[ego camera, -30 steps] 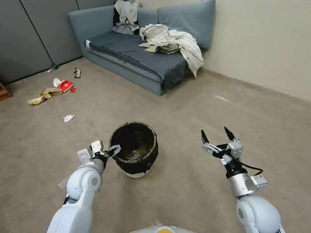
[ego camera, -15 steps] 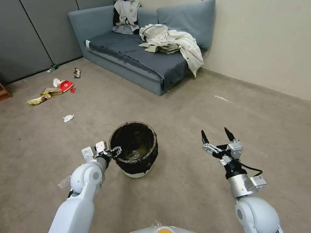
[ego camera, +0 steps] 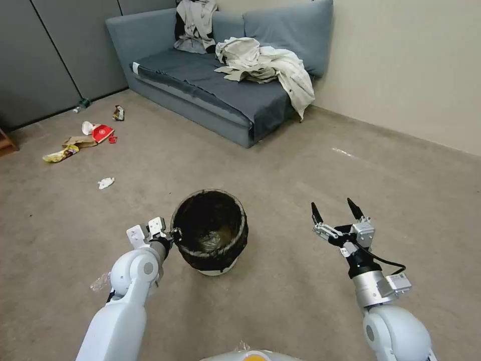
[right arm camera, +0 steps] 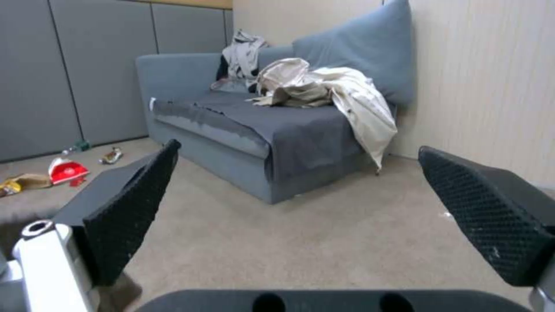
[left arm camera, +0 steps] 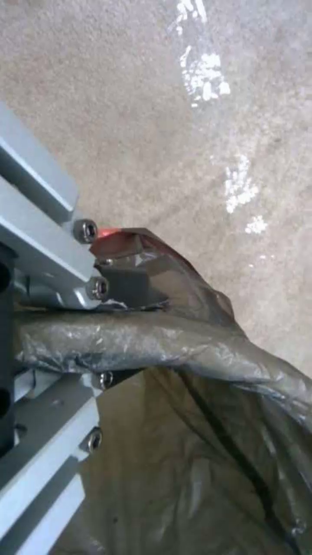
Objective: Pick up the trash can from the floor.
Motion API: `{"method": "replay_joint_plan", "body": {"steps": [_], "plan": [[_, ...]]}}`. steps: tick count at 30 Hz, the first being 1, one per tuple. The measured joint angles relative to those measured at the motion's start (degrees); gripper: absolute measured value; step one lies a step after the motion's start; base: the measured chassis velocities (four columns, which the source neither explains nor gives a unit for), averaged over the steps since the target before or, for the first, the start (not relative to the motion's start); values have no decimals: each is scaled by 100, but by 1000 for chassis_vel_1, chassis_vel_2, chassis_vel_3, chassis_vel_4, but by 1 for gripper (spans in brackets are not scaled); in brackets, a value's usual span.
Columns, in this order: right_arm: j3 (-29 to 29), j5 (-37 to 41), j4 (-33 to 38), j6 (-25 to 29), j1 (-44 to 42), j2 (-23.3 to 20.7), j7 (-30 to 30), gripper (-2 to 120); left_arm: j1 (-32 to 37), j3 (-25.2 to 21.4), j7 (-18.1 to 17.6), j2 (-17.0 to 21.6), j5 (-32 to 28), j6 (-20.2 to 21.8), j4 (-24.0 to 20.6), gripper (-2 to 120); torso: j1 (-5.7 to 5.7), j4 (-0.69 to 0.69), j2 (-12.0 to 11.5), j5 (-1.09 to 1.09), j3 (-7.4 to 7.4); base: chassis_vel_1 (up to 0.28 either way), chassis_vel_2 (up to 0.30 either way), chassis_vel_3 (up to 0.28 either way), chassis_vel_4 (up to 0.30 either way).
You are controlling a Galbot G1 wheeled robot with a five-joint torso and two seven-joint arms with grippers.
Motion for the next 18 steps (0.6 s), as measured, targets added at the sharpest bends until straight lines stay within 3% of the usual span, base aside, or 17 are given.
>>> {"method": "replay_joint_plan", "body": {"steps": [6,13,18], "plan": [[3,2,0,3,-7,-12,0,100,104,-117,-138,7,-192,14,-390,1,0,0,0,2,0,0,0,0,0],[12,15,60,1,-16,-32,6,100,616,-431,-366,101,-575,319,-1641,1,0,1,0,2,0,0,0,0,0],[7,20,85,-8,-18,-34,7,100,698,-482,-408,150,-619,322,-1853,1,0,0,0,2,-1,0,0,0,0]]}}
